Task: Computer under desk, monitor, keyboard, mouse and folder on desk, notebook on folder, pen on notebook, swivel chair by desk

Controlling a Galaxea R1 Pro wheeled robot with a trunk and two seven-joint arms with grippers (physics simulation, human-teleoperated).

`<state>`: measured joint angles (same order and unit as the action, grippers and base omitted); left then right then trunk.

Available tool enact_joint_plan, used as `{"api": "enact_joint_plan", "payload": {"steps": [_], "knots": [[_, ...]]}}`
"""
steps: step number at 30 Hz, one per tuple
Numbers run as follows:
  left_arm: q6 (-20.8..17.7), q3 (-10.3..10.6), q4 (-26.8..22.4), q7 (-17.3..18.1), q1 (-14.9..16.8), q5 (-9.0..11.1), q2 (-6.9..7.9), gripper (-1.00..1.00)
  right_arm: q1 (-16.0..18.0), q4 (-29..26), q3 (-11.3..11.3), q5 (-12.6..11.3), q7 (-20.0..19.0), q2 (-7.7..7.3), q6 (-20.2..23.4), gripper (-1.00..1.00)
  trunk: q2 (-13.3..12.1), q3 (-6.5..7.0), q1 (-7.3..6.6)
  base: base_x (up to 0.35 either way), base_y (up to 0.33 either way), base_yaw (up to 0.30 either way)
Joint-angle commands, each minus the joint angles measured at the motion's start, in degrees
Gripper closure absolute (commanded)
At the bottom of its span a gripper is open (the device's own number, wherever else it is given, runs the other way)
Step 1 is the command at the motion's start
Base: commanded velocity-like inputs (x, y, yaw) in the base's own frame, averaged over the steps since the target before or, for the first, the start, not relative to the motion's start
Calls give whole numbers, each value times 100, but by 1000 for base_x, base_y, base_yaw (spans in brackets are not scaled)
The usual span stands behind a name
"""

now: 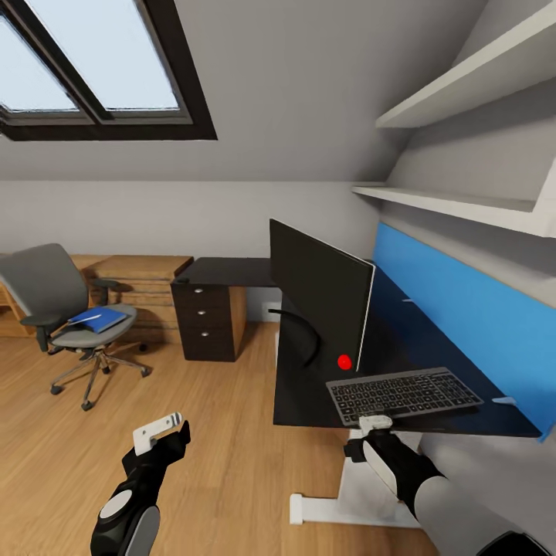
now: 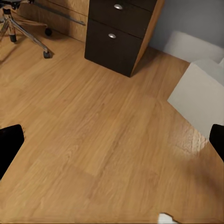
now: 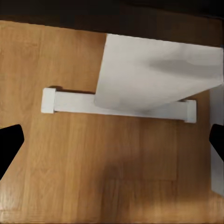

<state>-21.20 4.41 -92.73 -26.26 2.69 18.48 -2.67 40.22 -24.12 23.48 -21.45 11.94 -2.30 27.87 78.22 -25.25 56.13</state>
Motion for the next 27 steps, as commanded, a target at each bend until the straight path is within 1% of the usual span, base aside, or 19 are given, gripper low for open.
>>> {"api": "enact_joint_plan", "payload": {"steps": [1, 4, 9, 13, 14, 16, 17, 18, 19, 20, 21, 22, 25, 26, 27], "knots": [[-15, 7, -8, -46, 3, 50, 0, -100, 3, -14, 50, -61, 46, -7, 26, -100, 4, -7, -3, -325, 0, 0], [-15, 7, -8, -46, 3, 50, 2, -100, 3, -18, 48, -61, 49, -7, 24, -100, 4, -7, -3, -301, -57, 0], [-20, 1, -5, -49, 3, 45, 3, -100, 3, -42, 44, -61, 56, -11, 18, -100, 4, -7, -3, -193, -227, 0], [-16, -12, 41, -52, 5, 42, 9, -100, 0, -464, 28, -70, 72, -126, 21, -100, 4, -7, -3, -46, -287, 0], [-16, -12, 61, -50, 6, 42, 8, -100, -10, -766, 27, -83, 75, -214, 31, -100, 4, -7, -3, -19, -184, 0], [-16, -11, 74, -50, 6, 42, 8, -100, -38, -1119, 23, -94, 80, -306, 45, -100, 4, -7, -3, -14, -133, 0], [-16, -11, 82, -50, 7, 42, 8, -100, -118, -1511, 21, -101, 84, -392, 64, -100, 4, -7, -3, -8, -75, 0], [-16, -13, 85, -51, 8, 42, 9, -100, -187, -1709, 20, -104, 87, -433, 77, -100, 4, -7, -3, -6, -60, 0], [-16, -14, 88, -52, 9, 42, 8, -100, -271, -1900, 19, -106, 94, -474, 97, -100, 4, -7, -3, -5, -48, 0], [-15, -16, 91, -49, 7, 43, 9, -100, -462, -2266, 13, -110, 138, -553, 157, -100, 4, -7, -3, -3, -31, 0], [-15, -17, 92, -49, 6, 45, 10, -100, -555, -2439, 3, -113, 176, -588, 194, -100, 4, -7, -3, -3, -25, 0], [-15, -18, 94, -49, 7, 47, 9, -100, -717, -2779, -34, -116, 284, -645, 265, -100, 4, -7, -3, -2, -16, 0], [-12, -19, 96, -49, 8, 48, 7, -100, -883, -3244, -99, -119, 512, -697, 337, -100, 4, -7, -3, -1, -10, 0], [-8, -17, 98, -51, 8, 49, 6, -100, -978, -3510, -127, -120, 684, -717, 363, -100, 4, -7, -3, -1, -5, 0], [-6, -18, 100, -51, 9, 48, 5, -100, -1029, -3640, -139, -121, 774, -725, 367, -100, 4, -7, -3, 0, -4, 0]]}}
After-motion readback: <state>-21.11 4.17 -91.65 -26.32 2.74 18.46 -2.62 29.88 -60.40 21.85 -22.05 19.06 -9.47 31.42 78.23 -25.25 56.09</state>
